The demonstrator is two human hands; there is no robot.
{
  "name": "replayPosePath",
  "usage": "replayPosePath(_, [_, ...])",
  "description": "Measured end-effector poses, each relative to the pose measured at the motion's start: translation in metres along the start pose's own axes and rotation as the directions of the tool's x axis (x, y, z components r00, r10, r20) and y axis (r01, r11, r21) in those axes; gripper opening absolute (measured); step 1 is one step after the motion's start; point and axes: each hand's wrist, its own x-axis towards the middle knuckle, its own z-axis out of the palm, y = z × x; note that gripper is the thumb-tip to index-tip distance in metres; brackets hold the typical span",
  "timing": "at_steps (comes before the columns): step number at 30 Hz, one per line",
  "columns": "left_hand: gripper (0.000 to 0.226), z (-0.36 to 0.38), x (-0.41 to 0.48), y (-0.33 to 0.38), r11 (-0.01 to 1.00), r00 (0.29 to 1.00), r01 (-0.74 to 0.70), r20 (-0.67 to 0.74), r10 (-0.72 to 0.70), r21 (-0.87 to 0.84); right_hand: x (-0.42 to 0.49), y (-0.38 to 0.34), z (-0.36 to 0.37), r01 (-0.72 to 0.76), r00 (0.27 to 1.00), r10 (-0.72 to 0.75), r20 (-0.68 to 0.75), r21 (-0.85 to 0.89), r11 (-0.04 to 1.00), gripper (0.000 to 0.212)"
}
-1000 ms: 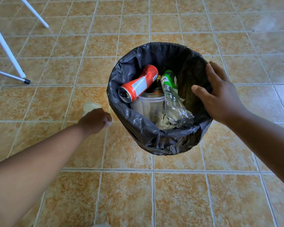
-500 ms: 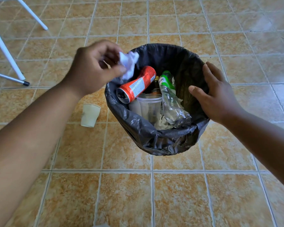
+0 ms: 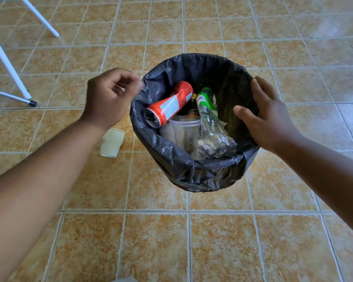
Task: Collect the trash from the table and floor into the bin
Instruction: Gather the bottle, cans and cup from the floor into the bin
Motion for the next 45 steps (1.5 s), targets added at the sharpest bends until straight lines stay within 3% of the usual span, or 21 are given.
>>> replayPosePath(3, [0.011, -0.006, -0.007, -0.032, 0.992, 0.987, 0.125, -0.099, -0.124, 0.004, 0.000, 0.000, 0.000, 0.004, 1.000, -0.004, -0.002, -0.007, 1.000, 0.080])
replayPosePath(7, [0.024, -0.009, -0.028, -0.081, 0.948, 0.953, 0.300, -0.087, -0.291, 0.111, 0.001, 0.000, 0.000, 0.007, 1.000, -0.007, -0.007, -0.010, 1.000, 0.079])
replayPosePath(11, [0.033, -0.012, -0.053, -0.133, 0.821, 0.904, 0.406, -0.045, -0.425, 0.401, 0.002, 0.001, 0.000, 0.005, 1.000, -0.005, -0.016, -0.010, 1.000, 0.078])
replayPosePath(14, [0.041, -0.015, -0.072, -0.170, 0.646, 0.777, 0.501, 0.031, -0.629, 0.576, 0.002, 0.001, 0.001, 0.000, 1.000, 0.000, -0.020, -0.016, 1.000, 0.077])
replayPosePath(17, [0.065, -0.015, -0.092, -0.191, 0.508, 0.627, 0.499, 0.113, -0.771, 0.702, 0.001, 0.001, 0.001, 0.001, 1.000, -0.001, -0.022, -0.016, 1.000, 0.077])
replayPosePath(21, [0.072, -0.010, -0.107, -0.197, 0.466, 0.567, 0.410, 0.181, -0.804, 0.784, 0.002, 0.002, 0.001, -0.003, 1.000, 0.003, -0.023, -0.006, 1.000, 0.077])
replayPosePath(28, [0.066, -0.003, -0.104, -0.199, 0.476, 0.583, 0.435, 0.164, -0.796, 0.765, 0.002, 0.002, 0.001, 0.000, 1.000, 0.000, -0.028, 0.000, 1.000, 0.075])
replayPosePath(33, [0.069, -0.003, -0.096, -0.193, 0.482, 0.629, 0.507, 0.076, -0.774, 0.715, 0.001, 0.002, 0.001, 0.004, 1.000, -0.004, -0.031, 0.003, 1.000, 0.076])
replayPosePath(37, [0.067, -0.008, -0.063, -0.166, 0.566, 0.668, 0.690, -0.097, -0.738, 0.450, 0.001, 0.001, 0.001, 0.006, 1.000, -0.006, -0.028, 0.004, 1.000, 0.078])
replayPosePath(39, [0.065, -0.012, -0.038, -0.144, 0.643, 0.700, 0.710, -0.192, -0.688, 0.287, 0.001, 0.000, 0.001, 0.006, 1.000, -0.006, -0.026, -0.001, 1.000, 0.080])
replayPosePath(42, [0.059, -0.019, -0.004, -0.102, 0.777, 0.767, 0.624, -0.260, -0.587, 0.082, 0.002, 0.000, 0.001, 0.002, 0.999, -0.002, -0.032, -0.005, 1.000, 0.079])
replayPosePath(45, [0.040, -0.028, 0.024, -0.055, 0.900, 0.866, 0.430, -0.249, -0.434, -0.076, 0.001, 0.001, 0.001, 0.002, 1.000, -0.002, -0.030, -0.011, 1.000, 0.078])
